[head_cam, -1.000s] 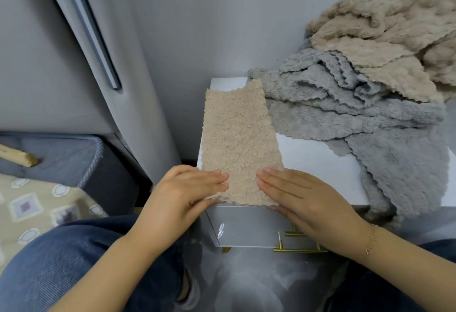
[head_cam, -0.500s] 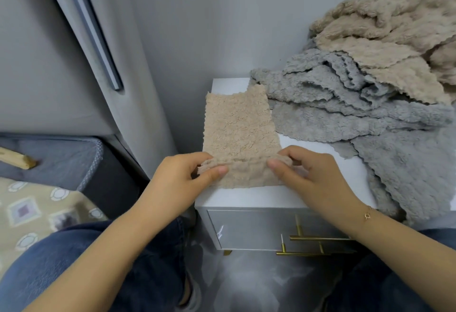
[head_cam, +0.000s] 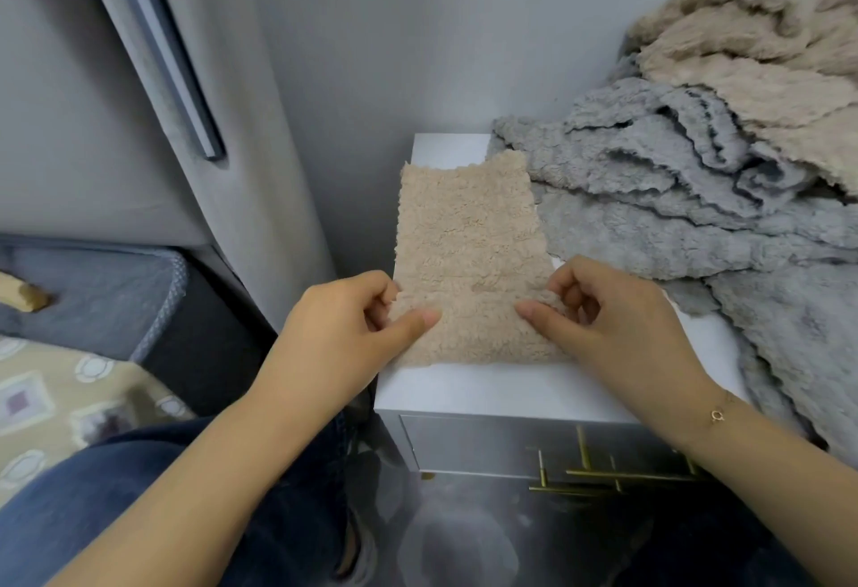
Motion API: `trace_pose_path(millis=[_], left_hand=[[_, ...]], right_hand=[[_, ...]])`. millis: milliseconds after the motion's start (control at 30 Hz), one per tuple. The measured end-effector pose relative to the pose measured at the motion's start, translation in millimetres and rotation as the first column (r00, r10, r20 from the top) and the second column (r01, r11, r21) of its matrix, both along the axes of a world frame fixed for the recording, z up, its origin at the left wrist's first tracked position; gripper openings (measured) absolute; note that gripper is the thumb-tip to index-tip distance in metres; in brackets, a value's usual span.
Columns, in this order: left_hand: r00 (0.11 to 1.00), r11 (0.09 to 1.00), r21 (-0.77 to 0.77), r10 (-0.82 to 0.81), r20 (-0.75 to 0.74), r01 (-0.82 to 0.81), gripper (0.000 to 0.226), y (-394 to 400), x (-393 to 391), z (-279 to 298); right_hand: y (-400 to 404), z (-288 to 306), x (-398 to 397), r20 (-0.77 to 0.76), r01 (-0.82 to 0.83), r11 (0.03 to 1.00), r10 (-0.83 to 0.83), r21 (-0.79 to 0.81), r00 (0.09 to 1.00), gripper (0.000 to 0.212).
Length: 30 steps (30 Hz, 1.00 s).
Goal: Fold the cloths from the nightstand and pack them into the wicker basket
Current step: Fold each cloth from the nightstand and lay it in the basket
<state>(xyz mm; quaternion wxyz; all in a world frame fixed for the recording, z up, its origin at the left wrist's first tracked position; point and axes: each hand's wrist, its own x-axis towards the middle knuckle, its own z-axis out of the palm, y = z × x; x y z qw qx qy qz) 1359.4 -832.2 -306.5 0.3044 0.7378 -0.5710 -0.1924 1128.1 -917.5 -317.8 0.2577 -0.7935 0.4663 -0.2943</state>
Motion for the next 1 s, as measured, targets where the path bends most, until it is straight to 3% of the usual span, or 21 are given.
trace_pose_path(millis=[100, 200, 267, 600, 867, 1000], left_hand=[[0.986, 0.994, -0.078, -0.068, 0.153, 0.080, 0.026, -1.2, 7.2, 2.7], [0.936, 0.954, -0.146, -0.215, 0.281, 0.263, 0.020, -2.8, 13.6, 9.3], [0.888, 0.915, -0.157, -0.301, 0.348, 0.372, 0.017, -2.3, 14.2, 9.3], [0.835, 0.886, 0.041, -0.451, 0.316, 0.463, 0.065, 3.2, 11.2, -0.7], [0.868, 0.931, -0.029, -0.328, 0.373, 0.364, 0.053, 0.7, -2.5, -4.4], [0.867, 0.905, -0.057, -0.384, 0.317, 0.422, 0.050, 3.1, 0.4, -0.1]], right_hand=[[-1.2, 2.6, 0.5, -0.076, -0.067, 0.984, 0.055, -0.164, 0.996, 0.023], [-5.1, 1.4, -2.7, -0.186, -0.203, 0.885, 0.136, -0.419, 0.973, 0.013], [-8.7, -2.1, -8.0, -0.231, -0.277, 0.841, 0.187, -0.465, 0.955, 0.010], [-4.8, -6.6, -26.5, -0.428, -0.395, 0.879, 0.259, -0.268, 0.866, 0.066], [-4.5, -3.3, -23.9, -0.414, -0.388, 0.889, 0.267, -0.242, 0.870, 0.055], [-8.0, 5.0, -26.7, -0.348, -0.413, 0.888, 0.330, -0.201, 0.878, 0.046]])
